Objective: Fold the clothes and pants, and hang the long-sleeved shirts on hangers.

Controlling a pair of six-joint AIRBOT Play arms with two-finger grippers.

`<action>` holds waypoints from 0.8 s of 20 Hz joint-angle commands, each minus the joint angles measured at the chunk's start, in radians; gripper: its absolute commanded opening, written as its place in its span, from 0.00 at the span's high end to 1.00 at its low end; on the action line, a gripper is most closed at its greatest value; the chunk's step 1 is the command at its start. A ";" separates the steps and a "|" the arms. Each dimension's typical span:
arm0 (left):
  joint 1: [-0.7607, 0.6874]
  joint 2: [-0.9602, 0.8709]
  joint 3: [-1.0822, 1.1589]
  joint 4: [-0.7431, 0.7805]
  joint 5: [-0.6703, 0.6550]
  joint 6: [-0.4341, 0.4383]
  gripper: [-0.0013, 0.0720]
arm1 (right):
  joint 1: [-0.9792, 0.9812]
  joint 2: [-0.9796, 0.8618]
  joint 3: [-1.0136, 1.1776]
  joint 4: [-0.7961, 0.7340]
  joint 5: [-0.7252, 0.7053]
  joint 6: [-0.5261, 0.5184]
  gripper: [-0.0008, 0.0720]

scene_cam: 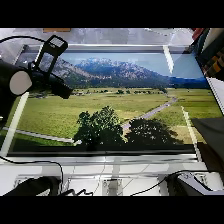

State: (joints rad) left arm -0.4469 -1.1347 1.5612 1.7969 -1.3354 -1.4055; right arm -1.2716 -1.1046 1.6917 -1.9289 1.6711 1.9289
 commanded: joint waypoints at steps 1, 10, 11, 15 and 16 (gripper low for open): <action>0.000 0.001 0.000 0.010 0.010 0.000 0.98 | -0.117 0.019 0.001 -0.081 -0.021 0.020 0.95; 0.000 0.000 0.000 0.010 0.019 0.000 0.98 | -0.177 0.019 0.001 -0.021 -0.091 0.022 0.19; 0.000 0.000 0.000 0.010 0.019 0.000 0.98 | -0.177 0.019 0.001 -0.010 -0.091 0.022 0.19; 0.000 0.000 0.000 0.009 0.019 0.000 0.98 | -0.177 0.019 0.000 0.049 -0.100 0.021 0.23; 0.000 0.000 0.000 0.009 0.019 0.000 0.98 | -0.176 0.019 0.001 0.094 -0.121 0.021 0.45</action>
State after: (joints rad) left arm -0.4469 -1.1343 1.5612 1.8057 -1.3167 -1.4055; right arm -1.4467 -1.0863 1.6920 -1.9114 1.5749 1.9495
